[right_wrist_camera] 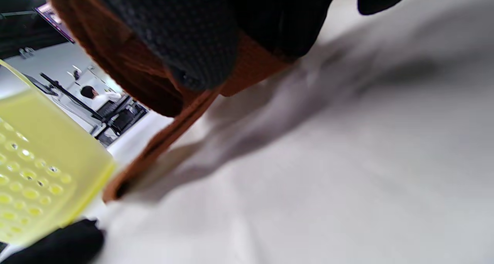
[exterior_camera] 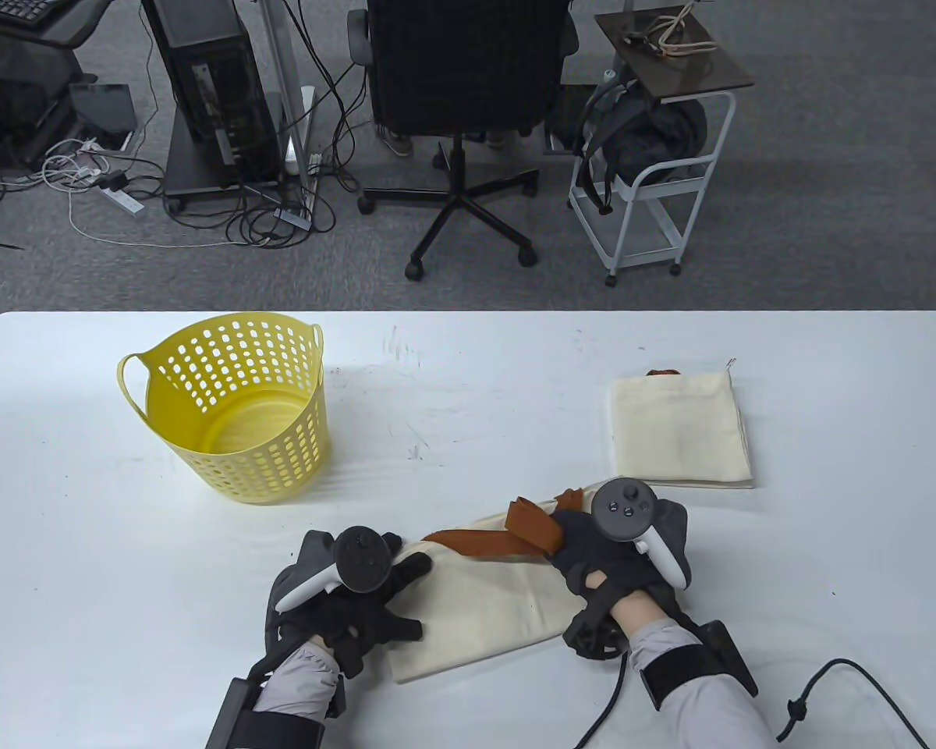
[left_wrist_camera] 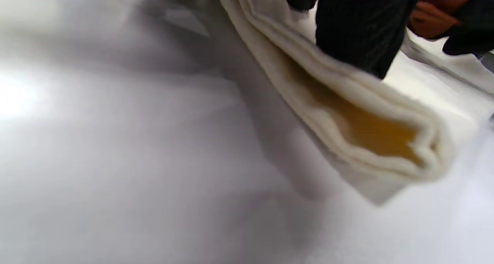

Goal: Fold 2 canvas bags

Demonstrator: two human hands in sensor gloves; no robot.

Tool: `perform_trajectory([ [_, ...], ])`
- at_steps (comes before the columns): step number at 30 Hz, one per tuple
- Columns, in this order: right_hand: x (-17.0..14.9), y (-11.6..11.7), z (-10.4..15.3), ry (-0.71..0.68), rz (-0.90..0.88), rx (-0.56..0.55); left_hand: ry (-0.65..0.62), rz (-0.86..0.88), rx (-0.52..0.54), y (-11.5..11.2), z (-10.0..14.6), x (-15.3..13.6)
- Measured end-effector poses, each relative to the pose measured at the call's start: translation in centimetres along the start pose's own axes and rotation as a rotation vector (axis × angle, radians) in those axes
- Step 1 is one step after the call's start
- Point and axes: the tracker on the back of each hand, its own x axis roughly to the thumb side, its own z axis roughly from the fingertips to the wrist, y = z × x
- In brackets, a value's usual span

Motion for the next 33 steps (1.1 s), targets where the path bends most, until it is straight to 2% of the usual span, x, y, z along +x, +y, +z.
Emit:
perform_trajectory([
  [3,-0.7,1.0,0.0,0.035,0.031,0.079,0.008,0.000,0.008,0.0,0.0,0.0],
  [7,-0.7,1.8,0.3,0.034,0.085,0.091,0.035,0.040,0.033,0.1,0.0,-0.5],
  [11,-0.3,2.8,0.7,0.028,0.189,0.085,0.076,0.046,0.110,0.1,0.2,-0.8],
  [14,0.0,3.1,0.8,0.025,0.213,0.078,0.091,-0.001,0.171,0.1,0.5,-0.2],
  [17,0.1,3.4,0.9,0.026,0.226,0.080,0.090,-0.135,0.221,0.5,1.0,0.9],
  [20,0.3,3.6,0.9,0.028,0.252,0.073,-0.012,-0.101,0.297,1.8,2.2,2.6],
  [22,0.3,3.6,0.9,0.028,0.255,0.072,-0.102,-0.045,0.302,2.4,2.6,3.8],
  [24,0.3,3.6,0.9,0.029,0.256,0.071,-0.184,-0.012,0.280,2.9,2.7,5.1],
  [27,0.2,3.6,0.9,0.027,0.259,0.072,-0.260,0.110,0.160,3.2,2.4,7.6],
  [31,0.1,3.5,0.9,0.019,0.249,0.085,-0.192,0.328,-0.057,1.8,0.8,10.7],
  [33,0.0,3.5,1.0,0.011,0.248,0.098,-0.150,0.380,-0.083,1.1,0.0,11.5],
])
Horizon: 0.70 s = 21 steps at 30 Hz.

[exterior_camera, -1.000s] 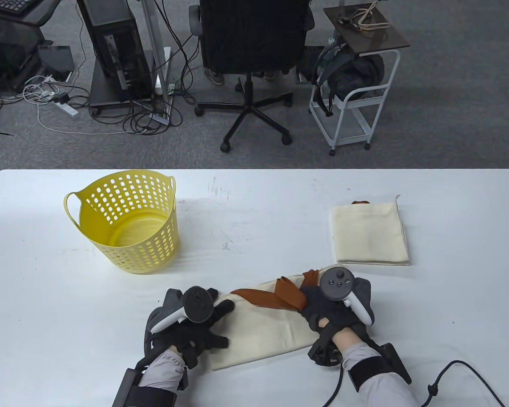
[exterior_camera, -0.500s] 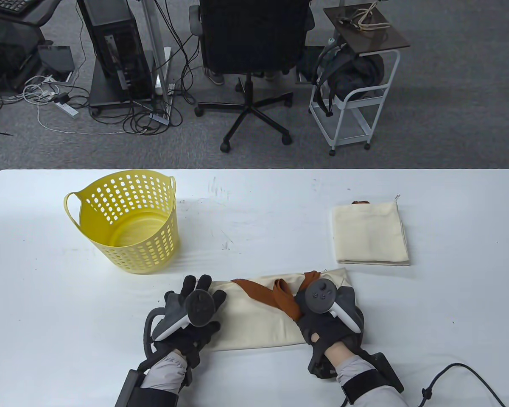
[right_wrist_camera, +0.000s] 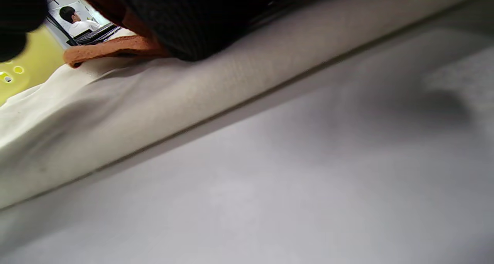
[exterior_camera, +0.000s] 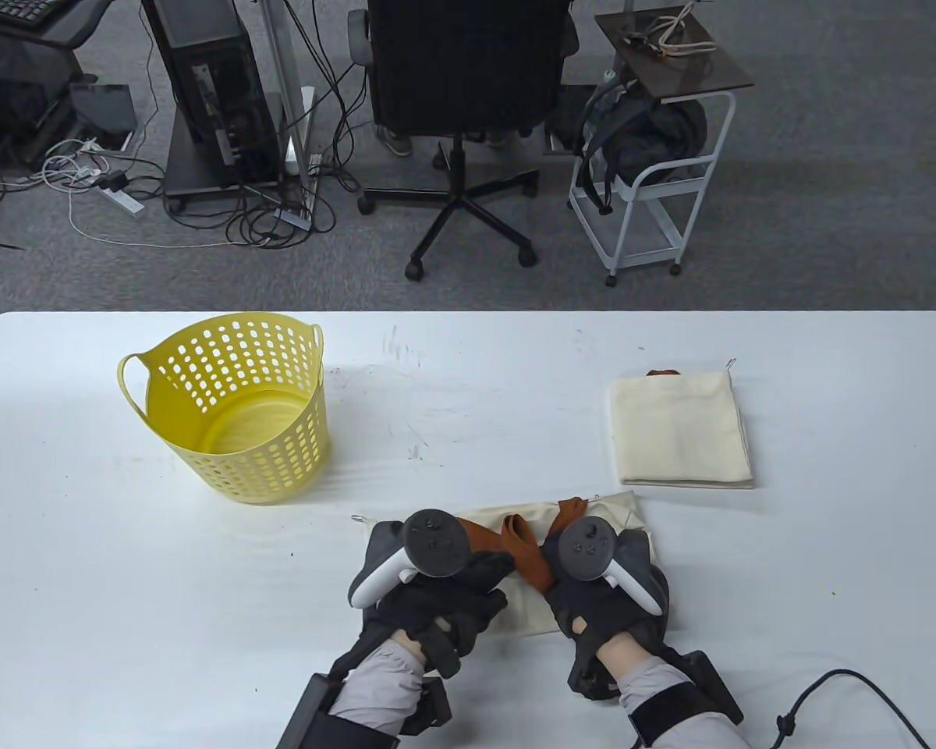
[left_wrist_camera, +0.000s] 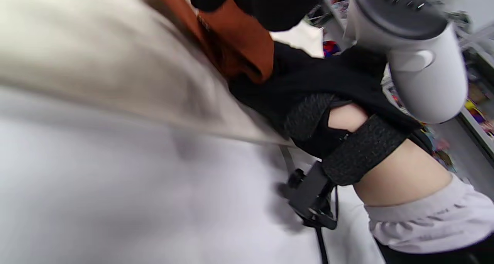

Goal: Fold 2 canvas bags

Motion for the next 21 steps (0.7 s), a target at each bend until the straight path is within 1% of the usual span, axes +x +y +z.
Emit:
perform_trajectory([
  [2,-0.2,-0.1,0.1,-0.016,-0.015,0.019,0.018,-0.003,0.049,-0.8,-1.2,0.1],
  [3,-0.4,-0.2,0.1,-0.030,-0.035,0.037,0.023,-0.028,0.093,-1.3,-2.0,0.0],
  [5,-0.8,-0.4,0.1,-0.056,-0.074,0.071,0.011,-0.041,0.130,-2.0,-2.9,-0.3],
  [6,-1.1,-0.6,0.1,-0.072,-0.097,0.086,0.003,-0.041,0.134,-2.4,-3.2,-0.5],
  [10,-2.2,-1.4,-0.4,-0.129,-0.193,0.172,0.033,-0.036,0.069,-3.6,-4.3,-1.6],
  [12,-2.4,-1.5,-0.6,-0.139,-0.222,0.184,0.050,-0.052,0.064,-4.1,-4.5,-1.8],
  [18,-3.1,-1.9,-1.1,-0.181,-0.300,0.207,0.149,-0.263,0.120,-5.4,-5.0,-1.4],
  [21,-3.9,-2.4,-1.1,-0.218,-0.376,0.211,0.167,-0.307,0.126,-5.7,-5.1,-1.2],
])
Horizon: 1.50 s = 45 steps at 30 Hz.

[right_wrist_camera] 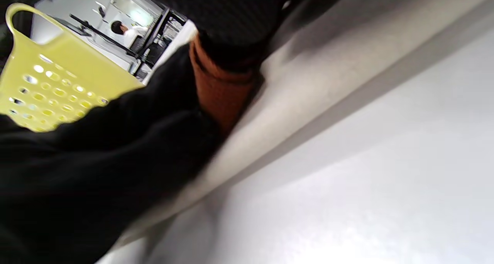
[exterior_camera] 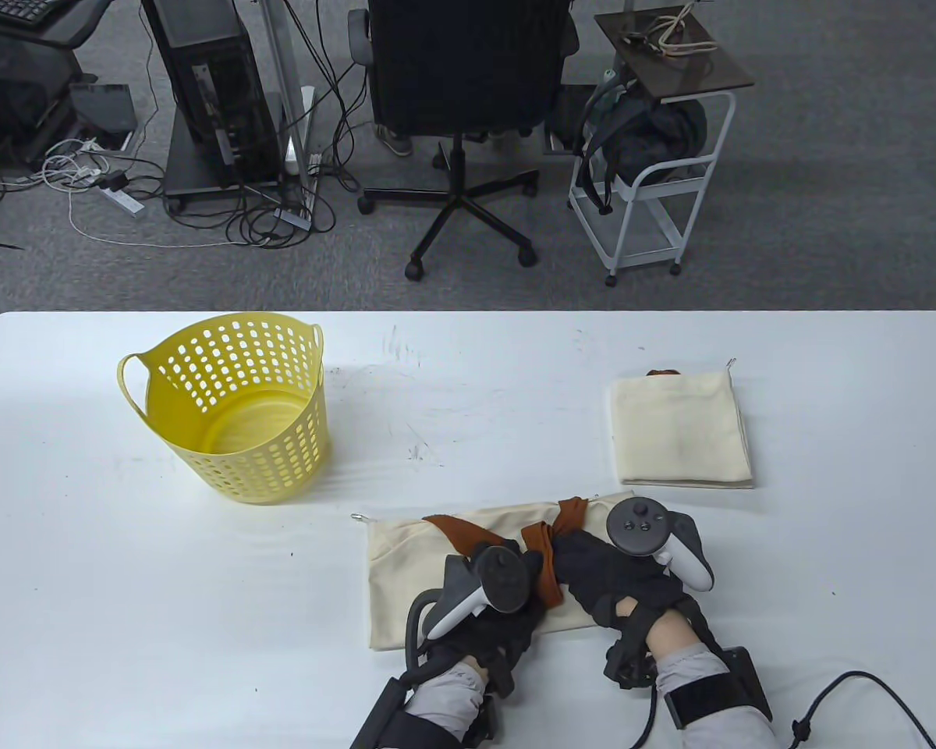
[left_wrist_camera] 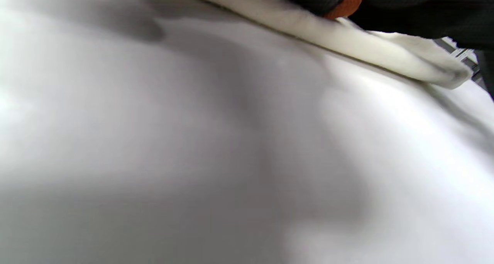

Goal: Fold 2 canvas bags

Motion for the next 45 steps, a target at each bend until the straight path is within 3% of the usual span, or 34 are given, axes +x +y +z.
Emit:
perform_trajectory([
  [4,0.6,-1.8,1.4,-0.099,-0.113,-0.215,0.006,-0.032,0.011,-0.1,0.0,0.4],
  [6,1.1,-1.8,1.8,-0.155,-0.125,-0.267,0.006,-0.029,0.008,-0.1,0.0,0.4],
  [9,1.5,-0.7,1.4,-0.113,-0.062,-0.221,0.002,-0.035,0.007,-0.2,0.0,0.5],
  [13,1.0,1.3,0.0,0.090,0.019,-0.099,-0.026,0.001,-0.003,0.3,0.0,0.2],
  [15,1.0,2.0,-0.2,0.170,0.097,-0.086,-0.054,0.069,-0.023,0.6,0.1,-0.3],
  [20,1.5,2.4,-0.3,0.194,0.176,-0.110,-0.094,0.202,-0.012,2.7,1.0,-2.3],
  [23,1.4,2.4,-0.3,0.195,0.167,-0.098,0.020,0.130,0.090,5.2,2.4,-4.4],
  [26,1.4,2.4,-0.3,0.193,0.163,-0.094,0.193,0.096,0.158,7.5,4.1,-8.4],
  [29,1.4,2.5,-0.3,0.192,0.158,-0.086,0.349,0.181,0.235,7.7,5.5,-12.6],
  [32,1.3,2.5,-0.3,0.193,0.145,-0.071,0.406,0.224,0.263,6.4,5.5,-14.7],
  [35,1.2,2.5,-0.3,0.192,0.137,-0.066,0.350,0.323,0.180,5.1,4.8,-15.1],
  [38,1.2,2.5,-0.3,0.194,0.134,-0.061,0.292,0.368,0.172,5.3,4.6,-15.1],
  [40,1.2,2.5,-0.4,0.195,0.131,-0.058,0.271,0.429,0.196,5.4,4.8,-15.1],
  [45,1.2,2.5,-0.4,0.200,0.129,-0.056,0.079,0.626,0.249,6.3,5.5,-14.4],
])
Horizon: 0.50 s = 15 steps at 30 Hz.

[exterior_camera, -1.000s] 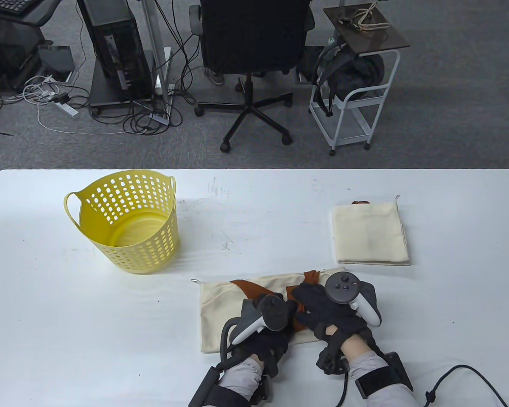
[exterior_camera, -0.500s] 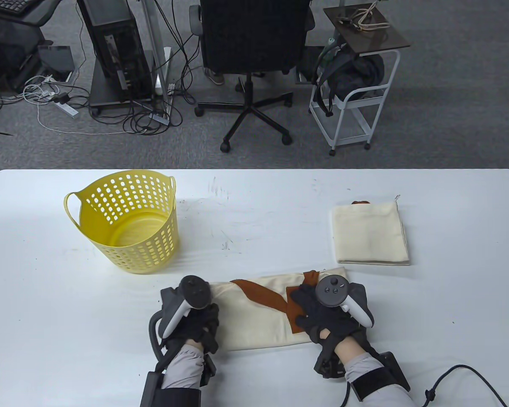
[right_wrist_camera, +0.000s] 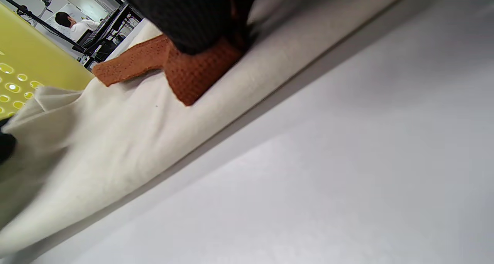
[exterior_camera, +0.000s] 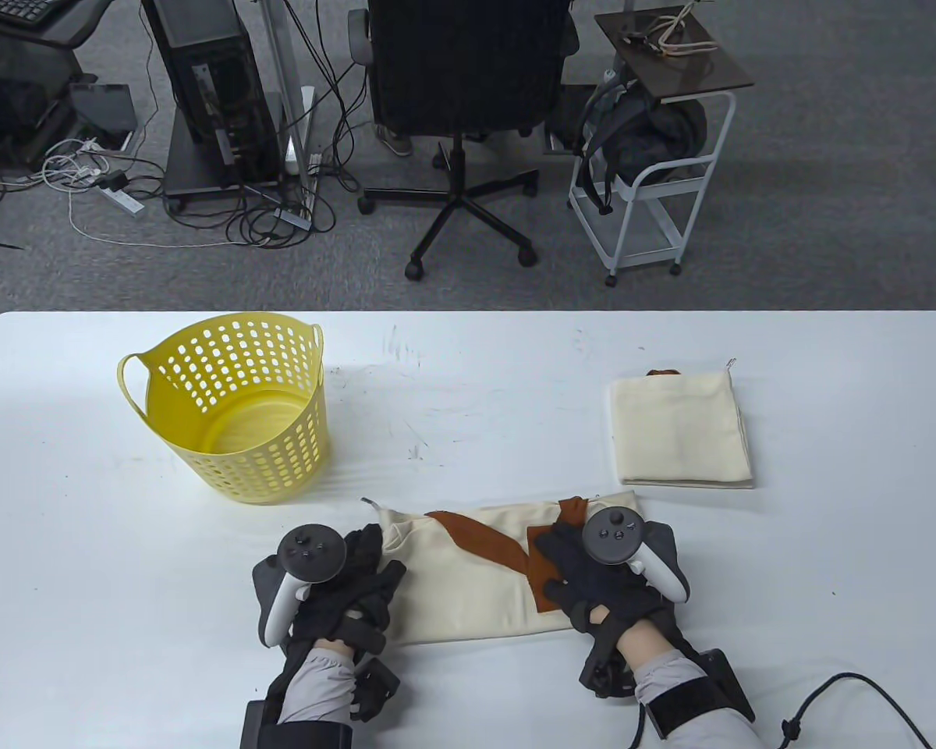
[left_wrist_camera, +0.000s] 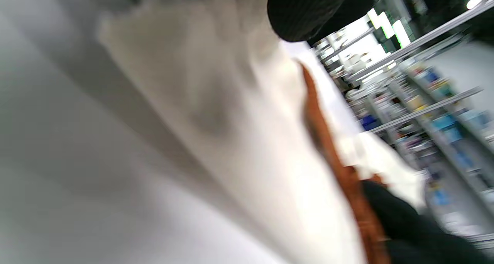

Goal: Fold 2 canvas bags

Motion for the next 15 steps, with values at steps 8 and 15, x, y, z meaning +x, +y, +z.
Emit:
perform_trajectory([
  [8,0.2,0.1,0.0,-0.008,0.013,0.012,-0.204,0.319,0.001,1.6,1.0,0.7],
  [15,2.1,1.8,0.0,-0.045,0.120,0.035,-0.404,0.640,-0.181,0.7,0.7,0.9],
])
